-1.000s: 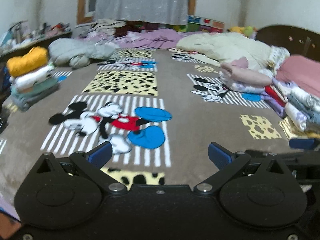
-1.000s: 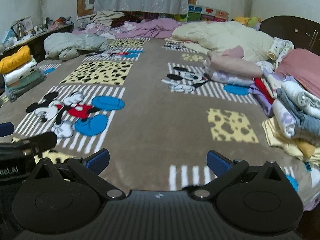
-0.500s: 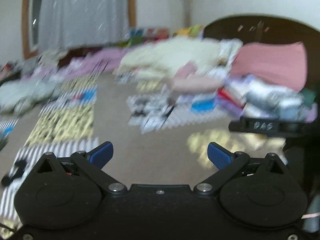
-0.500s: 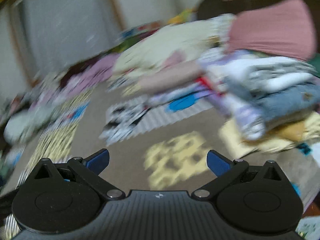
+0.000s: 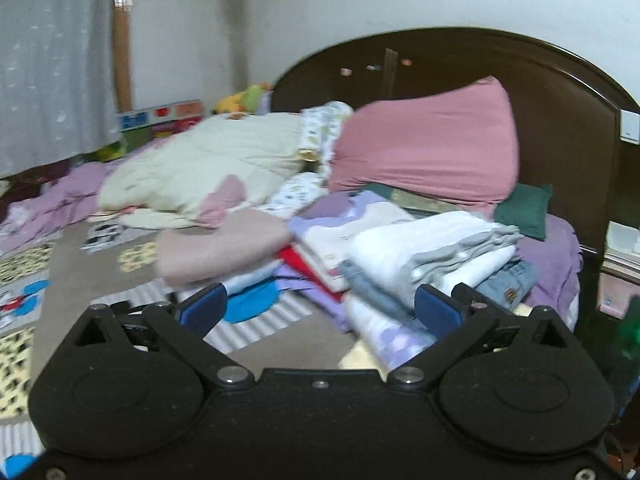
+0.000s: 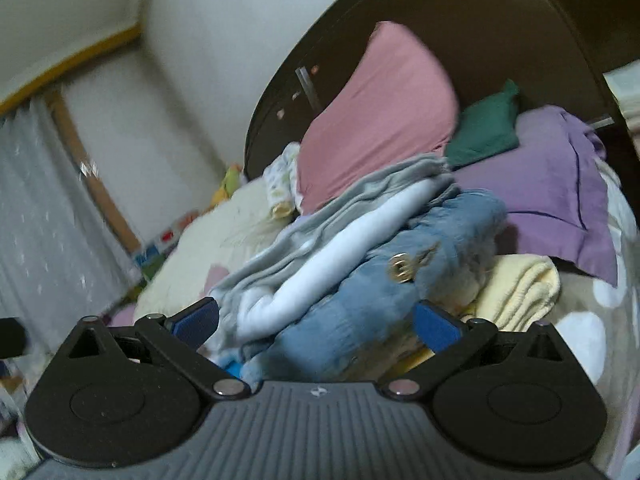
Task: Fold clothes
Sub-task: 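Reach both tools toward the clothes pile by the headboard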
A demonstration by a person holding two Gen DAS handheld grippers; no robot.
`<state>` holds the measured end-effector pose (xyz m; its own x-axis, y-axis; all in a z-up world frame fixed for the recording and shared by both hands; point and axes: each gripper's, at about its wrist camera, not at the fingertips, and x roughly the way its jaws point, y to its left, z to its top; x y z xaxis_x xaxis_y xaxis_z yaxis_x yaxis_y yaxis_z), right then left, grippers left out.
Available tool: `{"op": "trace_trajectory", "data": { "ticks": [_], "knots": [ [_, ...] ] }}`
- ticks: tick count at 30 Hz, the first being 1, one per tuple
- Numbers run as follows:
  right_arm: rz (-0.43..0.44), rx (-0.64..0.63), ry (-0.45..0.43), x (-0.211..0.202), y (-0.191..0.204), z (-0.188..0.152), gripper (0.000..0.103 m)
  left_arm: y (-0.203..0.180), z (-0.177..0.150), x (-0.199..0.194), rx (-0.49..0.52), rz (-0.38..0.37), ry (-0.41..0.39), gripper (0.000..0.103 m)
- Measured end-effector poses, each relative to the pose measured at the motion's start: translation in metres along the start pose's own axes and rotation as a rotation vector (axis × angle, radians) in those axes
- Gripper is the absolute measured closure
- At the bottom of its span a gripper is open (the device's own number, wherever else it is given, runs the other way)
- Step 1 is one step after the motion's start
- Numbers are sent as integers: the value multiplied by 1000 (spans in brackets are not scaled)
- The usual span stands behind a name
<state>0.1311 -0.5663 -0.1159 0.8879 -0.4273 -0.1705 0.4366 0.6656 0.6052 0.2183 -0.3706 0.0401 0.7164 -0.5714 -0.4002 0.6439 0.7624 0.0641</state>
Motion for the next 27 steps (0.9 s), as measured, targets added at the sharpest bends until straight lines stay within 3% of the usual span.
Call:
{"op": "trace_trajectory", "data": {
  "ticks": [3,5,8,14,21,27],
  "knots": [
    [-30,63,-52,1,-16,4,0,-14,6,30,12,-49,6,12],
    [-68,121,-87,6,-29,14,0,-21,11,47,22,-70,18,27],
    [-91,193,-103,14,-48,18,0,-32,14,70,36,-100,35,31],
    [-99,203,-101,18,-52,20,0,-60,20,105,102,-150,69,39],
    [-114,234,-94,16,-60,18,0,-79,13,137,244,-97,167,43],
    [-98,217,-76,20,-53,14,0,-70,12,137,217,-88,182,69]
  ]
}}
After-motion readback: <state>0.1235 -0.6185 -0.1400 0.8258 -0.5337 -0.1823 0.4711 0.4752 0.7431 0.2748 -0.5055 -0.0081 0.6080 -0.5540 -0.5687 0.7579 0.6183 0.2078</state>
